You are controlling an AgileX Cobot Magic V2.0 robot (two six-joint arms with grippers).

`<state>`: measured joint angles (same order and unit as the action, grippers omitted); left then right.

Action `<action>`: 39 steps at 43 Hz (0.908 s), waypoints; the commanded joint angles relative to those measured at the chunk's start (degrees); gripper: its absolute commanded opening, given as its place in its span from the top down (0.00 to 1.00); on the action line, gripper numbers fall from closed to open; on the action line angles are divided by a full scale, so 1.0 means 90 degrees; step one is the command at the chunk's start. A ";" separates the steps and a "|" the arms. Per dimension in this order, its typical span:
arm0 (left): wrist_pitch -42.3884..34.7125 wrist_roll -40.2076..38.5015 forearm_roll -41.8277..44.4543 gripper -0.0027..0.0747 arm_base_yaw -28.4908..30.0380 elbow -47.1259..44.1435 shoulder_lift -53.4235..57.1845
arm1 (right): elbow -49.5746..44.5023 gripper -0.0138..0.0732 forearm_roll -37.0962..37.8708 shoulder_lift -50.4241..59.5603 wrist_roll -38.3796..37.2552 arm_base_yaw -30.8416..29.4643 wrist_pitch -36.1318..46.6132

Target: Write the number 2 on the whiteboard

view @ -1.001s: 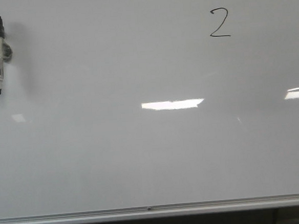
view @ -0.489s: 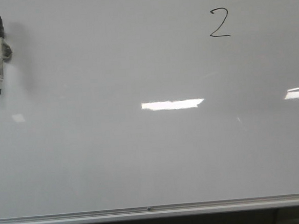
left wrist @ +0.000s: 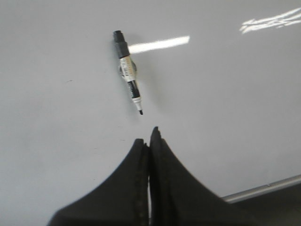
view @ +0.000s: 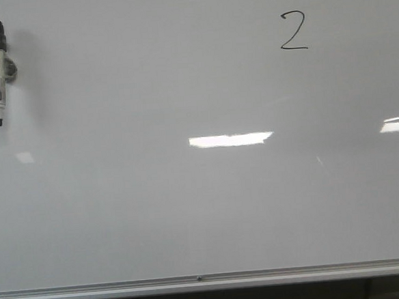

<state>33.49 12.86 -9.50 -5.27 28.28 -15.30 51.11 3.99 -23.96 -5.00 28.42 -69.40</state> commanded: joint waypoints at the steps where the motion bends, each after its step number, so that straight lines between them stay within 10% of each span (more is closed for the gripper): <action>1: -0.1005 0.0025 -0.0121 0.99 0.0309 -0.0477 0.0467 | 0.0201 0.92 0.0106 -0.0054 0.0024 -0.0004 0.0353; 39: -0.3452 -0.1210 0.0820 0.99 0.0427 -0.3236 0.1908 | 0.0201 0.92 0.0106 -0.0054 0.0024 -0.0004 0.0353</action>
<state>10.11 2.92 -2.22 -1.02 -0.24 0.22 51.20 4.01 -23.96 -5.00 28.42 -69.53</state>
